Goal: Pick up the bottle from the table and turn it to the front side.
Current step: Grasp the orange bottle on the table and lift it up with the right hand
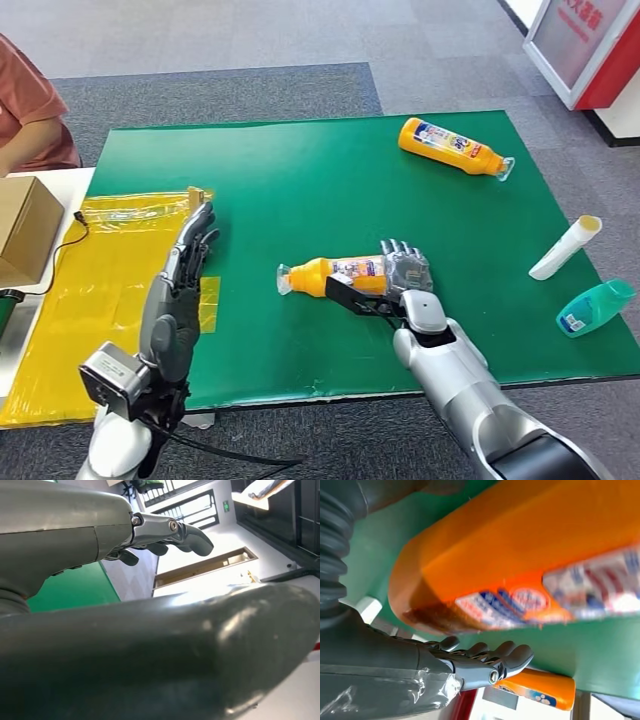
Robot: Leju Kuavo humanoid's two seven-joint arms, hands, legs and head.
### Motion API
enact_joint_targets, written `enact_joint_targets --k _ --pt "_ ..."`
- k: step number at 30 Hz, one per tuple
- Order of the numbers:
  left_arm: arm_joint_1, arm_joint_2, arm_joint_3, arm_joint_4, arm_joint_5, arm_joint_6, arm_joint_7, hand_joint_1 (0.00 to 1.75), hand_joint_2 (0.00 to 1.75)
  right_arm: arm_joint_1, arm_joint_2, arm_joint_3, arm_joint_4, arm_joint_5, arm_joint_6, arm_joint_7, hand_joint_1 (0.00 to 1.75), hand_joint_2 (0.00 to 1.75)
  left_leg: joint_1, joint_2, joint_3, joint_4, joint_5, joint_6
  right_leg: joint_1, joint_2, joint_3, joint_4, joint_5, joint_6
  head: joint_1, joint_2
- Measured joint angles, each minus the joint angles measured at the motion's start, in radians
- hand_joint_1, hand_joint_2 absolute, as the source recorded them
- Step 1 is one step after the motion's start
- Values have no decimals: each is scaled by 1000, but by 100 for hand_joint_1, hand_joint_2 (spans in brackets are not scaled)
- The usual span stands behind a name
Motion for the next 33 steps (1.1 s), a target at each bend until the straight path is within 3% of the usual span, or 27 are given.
enact_joint_targets --k 6,10,24,30,33 --pt "-10 1 -3 0 8 0 -3 0 0 -26 14 7 58 28 -1 2 0 175 0 0 0 0 0 0 0 0 0 0 0 0 0 0" --pt "-12 1 -3 1 13 0 -6 0 0 -35 21 9 80 32 0 1 170 175 0 0 0 0 0 0 0 0 0 0 0 0 0 0" --pt "-12 3 -2 9 44 17 -10 0 0 -37 28 0 98 -14 -61 -77 175 175 0 0 0 0 1 0 0 0 0 0 1 0 0 0" --pt "-1 8 1 10 47 25 -12 0 0 6 28 -54 0 -178 -57 -181 175 175 0 0 0 0 1 0 0 0 0 0 1 0 0 0" --pt "9 11 3 10 48 36 -22 0 0 38 28 -91 -84 -341 -16 -258 175 175 0 0 0 0 1 0 0 0 0 0 1 0 0 0"
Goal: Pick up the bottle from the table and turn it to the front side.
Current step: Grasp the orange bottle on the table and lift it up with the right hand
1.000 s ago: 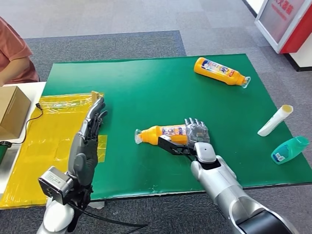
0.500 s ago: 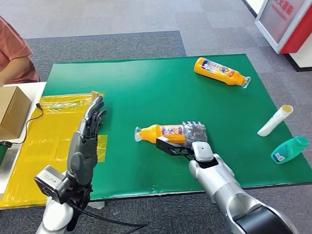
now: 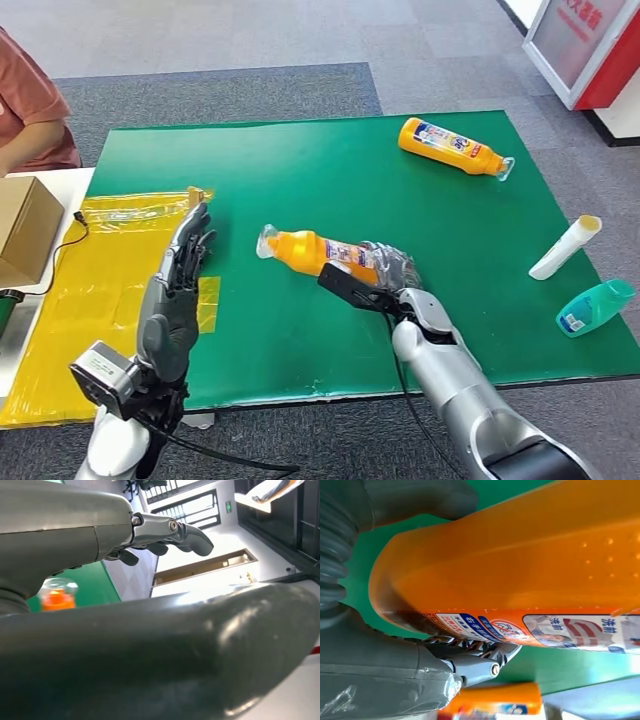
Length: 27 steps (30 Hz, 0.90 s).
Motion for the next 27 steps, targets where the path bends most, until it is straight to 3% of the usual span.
enact_joint_targets --k 5,15,20,27 --pt "22 8 8 0 9 34 -25 0 0 81 8 -66 -208 -383 66 -148 175 175 0 0 0 0 0 0 0 0 0 0 0 0 0 0" --pt "29 22 24 0 74 99 -57 0 0 253 25 -96 -587 -774 50 -287 175 175 0 0 -1 0 -1 0 0 0 -1 0 -1 0 0 0" --pt "10 25 30 10 132 124 -60 0 0 323 40 -77 -728 -836 -17 -360 175 175 0 0 -1 0 -1 0 0 0 -1 0 -1 0 0 0" --pt "-47 30 31 40 209 106 -56 0 0 369 52 7 -837 -761 -101 -420 175 175 0 0 -1 0 0 0 0 0 -1 0 0 -1 0 0"
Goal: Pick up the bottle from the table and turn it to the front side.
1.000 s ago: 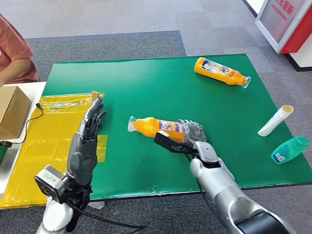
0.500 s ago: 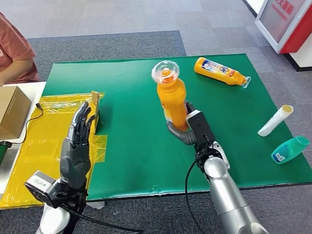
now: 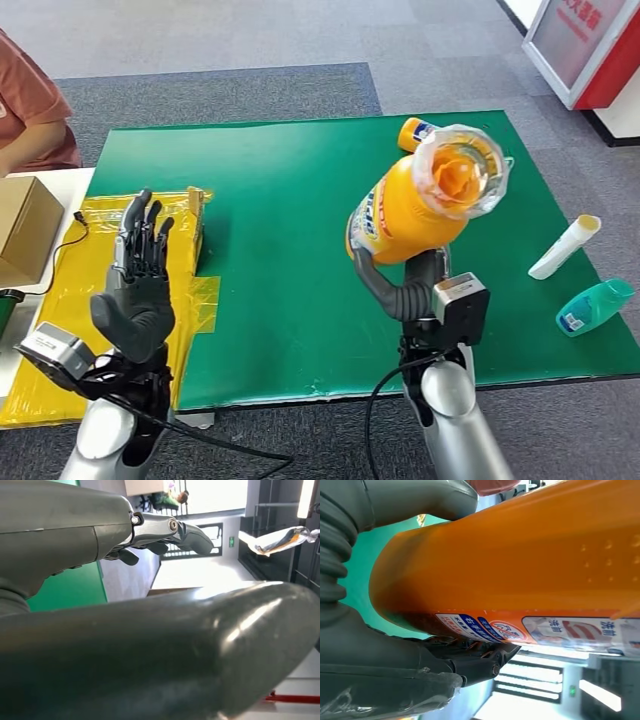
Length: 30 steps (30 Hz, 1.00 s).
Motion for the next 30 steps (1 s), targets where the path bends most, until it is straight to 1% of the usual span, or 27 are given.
enact_joint_targets --k 4,7,10,15,20,25,30 --pt "-60 6 -1 30 52 -54 30 0 0 -1 1 58 -9 77 -44 -10 175 175 0 0 0 0 0 0 0 0 0 0 0 0 0 0" --pt "-117 14 -10 64 98 -133 69 0 0 -11 1 100 -5 119 -63 -8 175 175 0 0 0 0 1 0 0 0 0 0 1 0 0 0" --pt "-171 22 -25 101 126 -205 102 0 0 -26 1 133 6 144 -71 -3 175 175 0 0 0 0 1 0 0 0 0 0 1 0 0 0" --pt "-244 35 -59 156 134 -280 142 0 0 -45 1 163 40 171 -79 12 175 175 0 0 0 0 1 0 0 0 0 0 1 0 0 0" --pt "-300 44 -99 184 117 -318 163 0 0 -56 1 176 82 191 -80 28 175 175 0 0 0 0 1 0 0 0 0 0 1 0 0 0" --pt "-333 54 -131 197 101 -345 178 0 0 -60 1 181 109 216 -79 44 175 175 0 0 0 0 1 0 0 0 0 0 1 0 0 0" --pt "-375 58 -183 199 62 -379 211 0 0 -74 1 181 158 254 -79 66 175 175 0 0 0 0 1 0 0 0 0 0 1 0 0 0"
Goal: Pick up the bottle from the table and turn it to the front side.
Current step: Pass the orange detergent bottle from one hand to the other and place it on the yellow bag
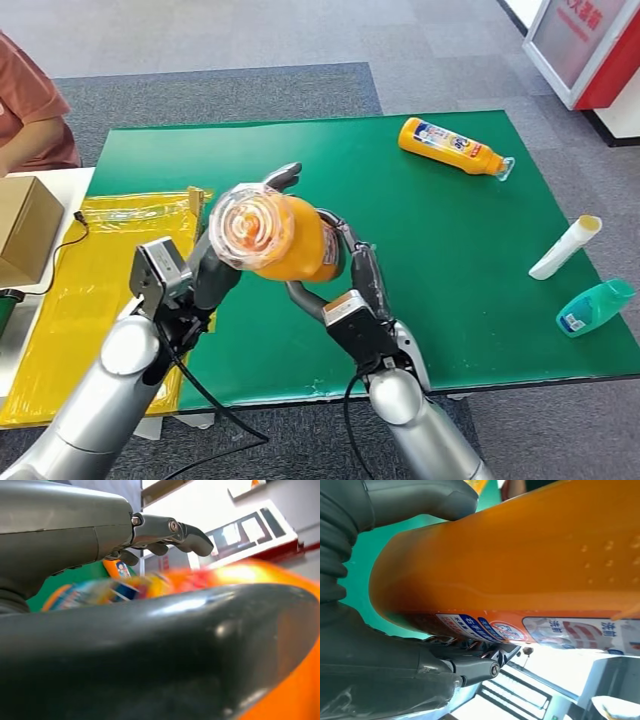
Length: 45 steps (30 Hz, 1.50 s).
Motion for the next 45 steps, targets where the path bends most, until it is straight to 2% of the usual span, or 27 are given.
enact_joint_targets --k 5,13,17,23,42,43,45 --pt "-41 0 -49 0 -15 -15 33 0 0 -11 4 -1 45 13 4 -2 175 175 0 0 0 0 0 0 0 0 0 0 0 0 0 0" --pt "-76 1 -79 4 -19 -16 47 0 0 -18 9 0 69 25 12 -3 175 175 0 0 0 0 0 0 0 0 0 0 0 0 0 0" --pt "-96 -2 -89 13 -29 -7 56 175 0 -19 12 6 78 38 16 4 175 175 0 0 0 0 0 0 0 0 0 0 0 0 0 0" --pt "-102 -11 -95 17 -76 40 49 175 0 -18 18 14 91 45 24 11 175 175 0 0 0 0 0 0 0 0 0 0 0 0 0 0" --pt "-115 -22 -75 18 -111 69 43 175 0 2 18 22 103 57 32 17 175 175 0 0 0 0 0 0 0 0 0 0 0 0 0 0" --pt "-115 -22 -75 18 -113 71 43 150 0 2 18 22 103 58 32 17 175 175 0 0 0 0 0 0 0 0 0 0 0 0 0 0" --pt "-113 -23 -73 18 -115 78 38 63 0 2 18 22 103 60 32 19 175 175 0 0 0 0 0 0 0 0 0 0 0 0 0 0"
